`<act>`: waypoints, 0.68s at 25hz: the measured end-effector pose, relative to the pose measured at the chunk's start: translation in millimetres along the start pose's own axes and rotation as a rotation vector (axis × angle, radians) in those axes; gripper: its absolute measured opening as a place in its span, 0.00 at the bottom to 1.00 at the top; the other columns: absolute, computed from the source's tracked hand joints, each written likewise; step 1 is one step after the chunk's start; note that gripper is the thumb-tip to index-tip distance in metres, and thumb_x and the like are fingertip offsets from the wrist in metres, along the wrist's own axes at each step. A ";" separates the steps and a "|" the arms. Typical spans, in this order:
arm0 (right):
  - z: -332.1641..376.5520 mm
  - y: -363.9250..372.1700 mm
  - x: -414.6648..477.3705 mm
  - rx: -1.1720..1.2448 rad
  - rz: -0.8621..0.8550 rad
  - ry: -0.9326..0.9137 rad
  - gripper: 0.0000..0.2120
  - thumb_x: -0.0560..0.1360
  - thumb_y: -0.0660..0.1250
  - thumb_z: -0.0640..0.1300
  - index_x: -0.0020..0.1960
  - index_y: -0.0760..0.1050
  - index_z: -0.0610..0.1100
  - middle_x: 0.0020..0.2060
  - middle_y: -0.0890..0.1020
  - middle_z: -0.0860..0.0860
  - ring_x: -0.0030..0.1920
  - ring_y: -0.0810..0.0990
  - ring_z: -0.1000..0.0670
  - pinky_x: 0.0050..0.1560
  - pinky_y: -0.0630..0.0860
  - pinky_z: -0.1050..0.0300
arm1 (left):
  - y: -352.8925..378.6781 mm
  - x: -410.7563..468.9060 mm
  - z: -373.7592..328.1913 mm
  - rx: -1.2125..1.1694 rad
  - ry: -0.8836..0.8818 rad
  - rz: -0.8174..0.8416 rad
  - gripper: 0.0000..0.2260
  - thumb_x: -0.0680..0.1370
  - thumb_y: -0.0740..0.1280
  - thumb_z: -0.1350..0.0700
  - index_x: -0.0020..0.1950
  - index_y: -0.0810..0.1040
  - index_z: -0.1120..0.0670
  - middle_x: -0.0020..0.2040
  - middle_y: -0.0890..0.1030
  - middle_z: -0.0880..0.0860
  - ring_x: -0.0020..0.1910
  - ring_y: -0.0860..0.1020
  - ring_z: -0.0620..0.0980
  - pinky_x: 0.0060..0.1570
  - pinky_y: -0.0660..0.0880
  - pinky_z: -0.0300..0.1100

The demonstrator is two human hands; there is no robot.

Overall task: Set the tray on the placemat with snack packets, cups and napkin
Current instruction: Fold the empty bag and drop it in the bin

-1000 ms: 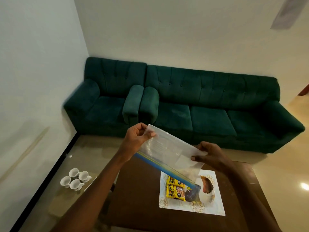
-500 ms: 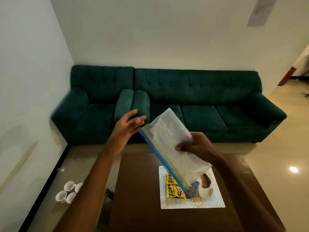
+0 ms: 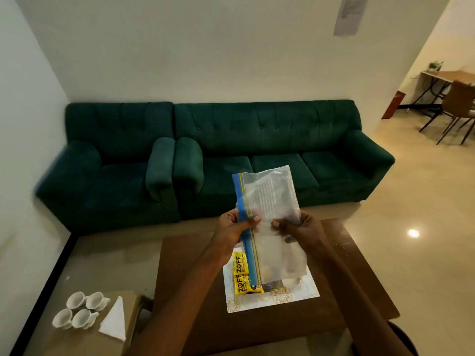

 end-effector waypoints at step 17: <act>-18.5 -186.3 -76.8 0.089 0.134 0.062 0.08 0.80 0.68 0.32 0.53 0.83 0.42 0.38 0.89 0.51 0.35 0.85 0.52 0.35 0.82 0.56 | 165.6 -23.8 73.5 0.191 -0.023 -0.003 0.09 0.78 0.71 0.67 0.53 0.86 0.56 0.48 0.89 0.51 0.47 0.88 0.49 0.47 0.84 0.43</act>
Point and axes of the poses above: each hand's wrist, its own x-axis towards the middle knuckle, its own y-axis out of the palm, z = x × y, the point moved 8 cm from there along x, towards the middle knuckle
